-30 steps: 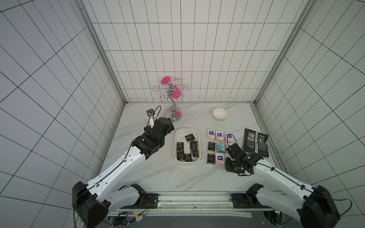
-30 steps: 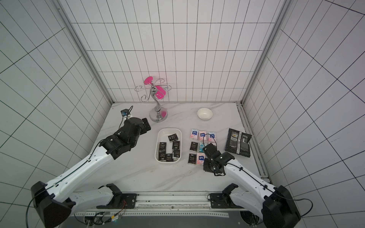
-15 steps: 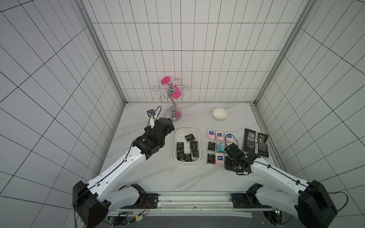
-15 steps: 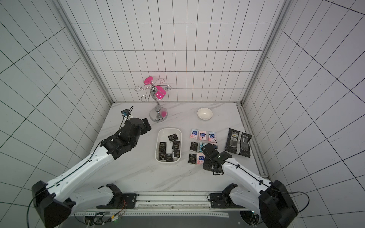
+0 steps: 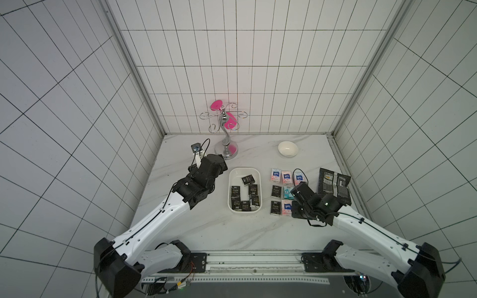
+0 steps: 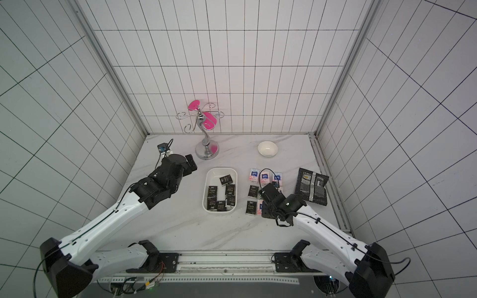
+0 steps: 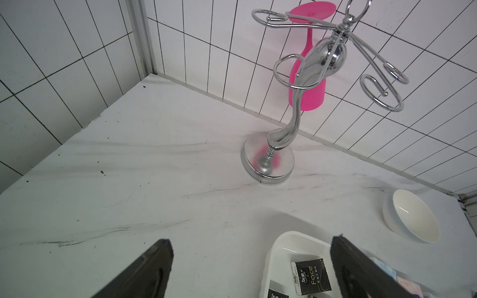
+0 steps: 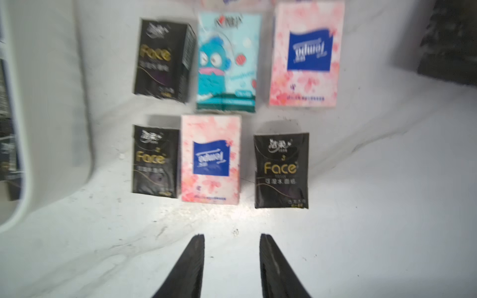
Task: Take the pocket tissues out of the storage box
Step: Pick up the pocket tissues from the storage box.
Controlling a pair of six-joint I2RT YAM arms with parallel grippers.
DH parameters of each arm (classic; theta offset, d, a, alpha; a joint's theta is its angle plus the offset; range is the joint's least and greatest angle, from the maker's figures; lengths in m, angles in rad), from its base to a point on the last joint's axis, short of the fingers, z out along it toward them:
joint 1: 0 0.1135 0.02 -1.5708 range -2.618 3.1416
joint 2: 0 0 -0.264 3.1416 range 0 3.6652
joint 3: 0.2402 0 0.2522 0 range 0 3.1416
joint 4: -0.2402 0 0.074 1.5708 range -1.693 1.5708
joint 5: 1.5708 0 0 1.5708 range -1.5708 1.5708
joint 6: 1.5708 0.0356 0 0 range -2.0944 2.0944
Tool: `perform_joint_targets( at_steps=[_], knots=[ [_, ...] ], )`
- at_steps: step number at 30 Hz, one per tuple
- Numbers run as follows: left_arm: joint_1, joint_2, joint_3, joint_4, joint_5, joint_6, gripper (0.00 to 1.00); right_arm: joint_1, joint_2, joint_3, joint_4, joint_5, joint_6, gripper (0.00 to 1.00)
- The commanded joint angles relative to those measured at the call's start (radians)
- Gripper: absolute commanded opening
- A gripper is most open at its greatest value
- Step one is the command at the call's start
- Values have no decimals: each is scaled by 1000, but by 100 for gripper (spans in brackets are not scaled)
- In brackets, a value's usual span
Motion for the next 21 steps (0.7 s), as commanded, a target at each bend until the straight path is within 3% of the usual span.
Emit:
perform_joint_targets(
  at_steps=[1,12,21],
  knots=[
    [6,20,-3,-9,4,1,98,17,67,139,6,49,-68,40],
    [23,1,-9,-23,13,-4,99,145,500,452,278,-80,-116,42],
    [45,-2,-9,-27,29,-1,98,182,748,571,418,-161,-100,41]
  ],
)
